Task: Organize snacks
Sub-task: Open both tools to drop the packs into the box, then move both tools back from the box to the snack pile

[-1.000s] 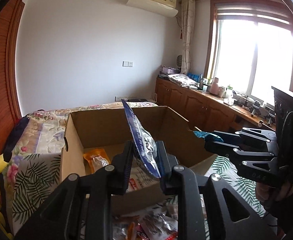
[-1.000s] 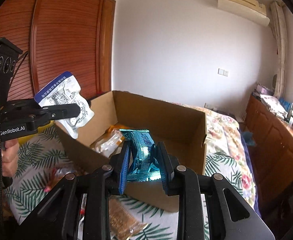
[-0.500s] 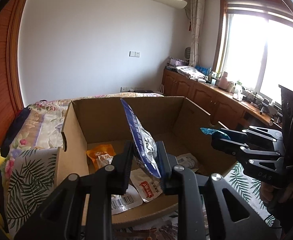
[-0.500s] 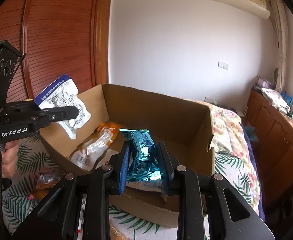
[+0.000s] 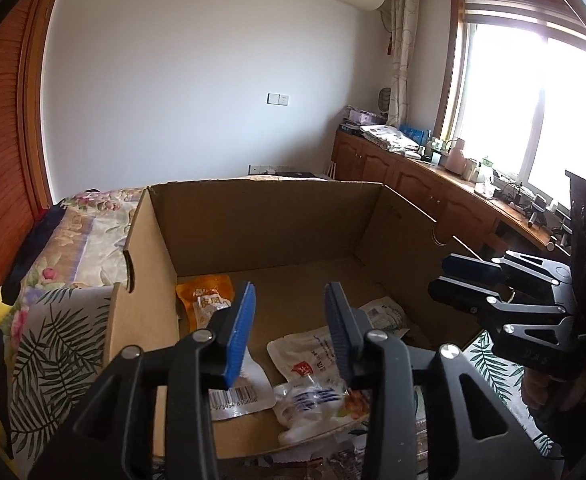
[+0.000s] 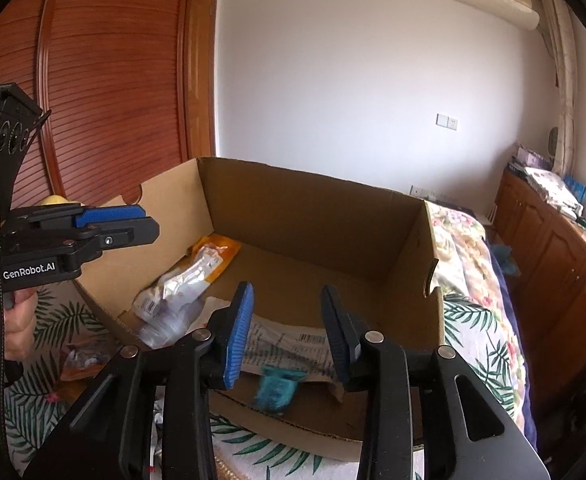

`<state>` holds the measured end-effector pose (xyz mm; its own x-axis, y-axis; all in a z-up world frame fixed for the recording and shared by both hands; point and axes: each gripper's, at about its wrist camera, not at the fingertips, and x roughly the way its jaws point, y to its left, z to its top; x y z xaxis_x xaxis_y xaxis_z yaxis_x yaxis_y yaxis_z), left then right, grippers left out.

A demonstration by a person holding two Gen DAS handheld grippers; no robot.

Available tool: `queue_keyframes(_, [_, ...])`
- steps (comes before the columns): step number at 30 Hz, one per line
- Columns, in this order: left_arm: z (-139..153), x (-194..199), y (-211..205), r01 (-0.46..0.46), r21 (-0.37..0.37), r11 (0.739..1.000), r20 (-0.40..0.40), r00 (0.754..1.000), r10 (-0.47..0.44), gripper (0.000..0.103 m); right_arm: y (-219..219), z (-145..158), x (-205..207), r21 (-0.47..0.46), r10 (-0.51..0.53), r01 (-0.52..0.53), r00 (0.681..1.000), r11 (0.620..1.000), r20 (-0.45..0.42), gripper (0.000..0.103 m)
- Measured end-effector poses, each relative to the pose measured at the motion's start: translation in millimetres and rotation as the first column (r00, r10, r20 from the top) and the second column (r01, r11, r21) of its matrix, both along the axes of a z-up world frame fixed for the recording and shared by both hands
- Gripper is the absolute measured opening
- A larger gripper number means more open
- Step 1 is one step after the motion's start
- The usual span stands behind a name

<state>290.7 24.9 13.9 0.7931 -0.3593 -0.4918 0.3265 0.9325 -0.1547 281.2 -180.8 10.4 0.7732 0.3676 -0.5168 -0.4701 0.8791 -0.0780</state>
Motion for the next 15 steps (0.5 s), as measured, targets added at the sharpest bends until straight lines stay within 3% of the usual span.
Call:
queue_keyframes(9, [13.7,-29.5,2.4,-0.006,0.023,1.0,0.019,1.0,0.006,0.048,-2.1,11.2,-27.8,0.031,0.016,-0.017,1.0,0.999,0.015,0.037])
queue_keyframes(15, [20.1,-60.1,9.2,-0.014,0.036,0.999,0.022,1.0,0.013,0.05,-4.8,16.7,-60.7,0.051,0.032,-0.033,0.999,0.998,0.014,0.039])
